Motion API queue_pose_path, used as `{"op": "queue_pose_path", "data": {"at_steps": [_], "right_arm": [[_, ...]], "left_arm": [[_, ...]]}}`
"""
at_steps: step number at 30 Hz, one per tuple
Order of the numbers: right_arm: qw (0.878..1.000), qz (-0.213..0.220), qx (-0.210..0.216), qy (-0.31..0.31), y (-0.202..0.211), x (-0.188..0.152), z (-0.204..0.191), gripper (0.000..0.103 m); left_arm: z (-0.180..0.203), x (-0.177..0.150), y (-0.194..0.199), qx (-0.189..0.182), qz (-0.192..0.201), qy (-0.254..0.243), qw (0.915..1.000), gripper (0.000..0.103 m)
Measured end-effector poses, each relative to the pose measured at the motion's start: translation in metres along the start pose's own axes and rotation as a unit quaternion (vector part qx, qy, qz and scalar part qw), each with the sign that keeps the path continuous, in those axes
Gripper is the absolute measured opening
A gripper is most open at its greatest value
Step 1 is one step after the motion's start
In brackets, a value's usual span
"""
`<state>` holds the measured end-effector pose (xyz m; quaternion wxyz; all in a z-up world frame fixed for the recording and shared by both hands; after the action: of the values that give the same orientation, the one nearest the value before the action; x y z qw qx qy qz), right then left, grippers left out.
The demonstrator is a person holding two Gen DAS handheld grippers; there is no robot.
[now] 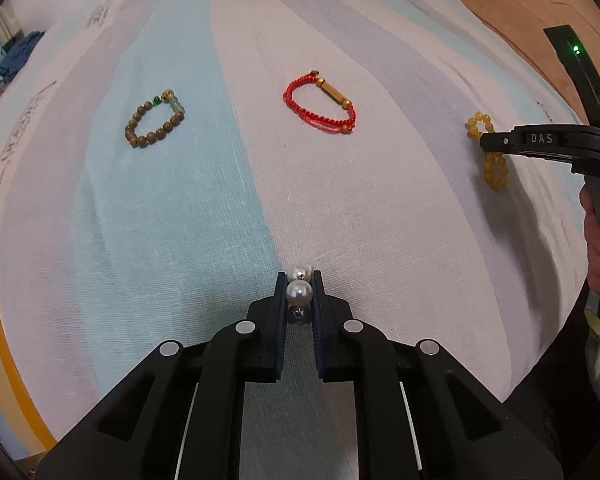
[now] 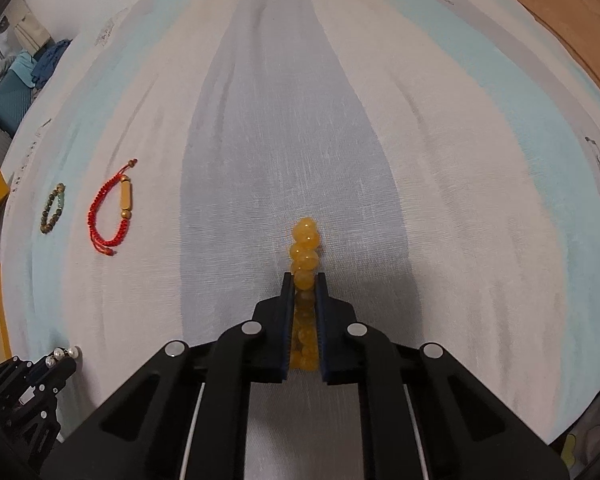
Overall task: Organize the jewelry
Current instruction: 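Carry pearl earrings in left tool while right tool carries yellow bracelet to box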
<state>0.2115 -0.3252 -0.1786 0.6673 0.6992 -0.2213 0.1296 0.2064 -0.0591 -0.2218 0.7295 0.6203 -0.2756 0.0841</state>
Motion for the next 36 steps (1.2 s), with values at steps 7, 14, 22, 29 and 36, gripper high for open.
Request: {"op": "queue_pose_path", "data": {"at_steps": [7, 14, 22, 29, 36], "right_arm": [[1.0, 0.007, 0.002, -0.002, 0.011, 0.003, -0.002, 0.009], [1.0, 0.023, 0.004, -0.002, 0.028, 0.01, -0.006, 0.009], [0.998, 0.054, 0.016, 0.007, 0.06, 0.013, -0.019, 0.009], [0.997, 0.071, 0.027, 0.023, 0.086, 0.014, -0.043, 0.009], [0.995, 0.086, 0.042, 0.039, 0.11, 0.01, -0.07, 0.009]], "left_arm": [[-0.001, 0.007, 0.017, 0.009, 0.011, 0.002, 0.9999, 0.01], [-0.002, 0.013, 0.035, 0.018, 0.024, 0.004, 0.9995, 0.01], [-0.008, 0.019, 0.057, 0.035, 0.038, 0.018, 0.9985, 0.01], [-0.018, 0.024, 0.083, 0.051, 0.051, 0.026, 0.9971, 0.01], [-0.039, 0.024, 0.11, 0.078, 0.067, 0.038, 0.9939, 0.01]]}}
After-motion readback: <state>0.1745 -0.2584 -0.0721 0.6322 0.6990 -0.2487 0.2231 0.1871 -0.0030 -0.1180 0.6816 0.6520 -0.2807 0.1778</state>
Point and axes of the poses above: each gripper's, at about its wrist camera, not at the fingertips, and y roughly against the way its jaws point, z to its right, x to its top, the point moved 9 cm from there along -y, roughly the way its jaws point, and after that the axes turned 8 degrees about z, right-handed, at the moved point
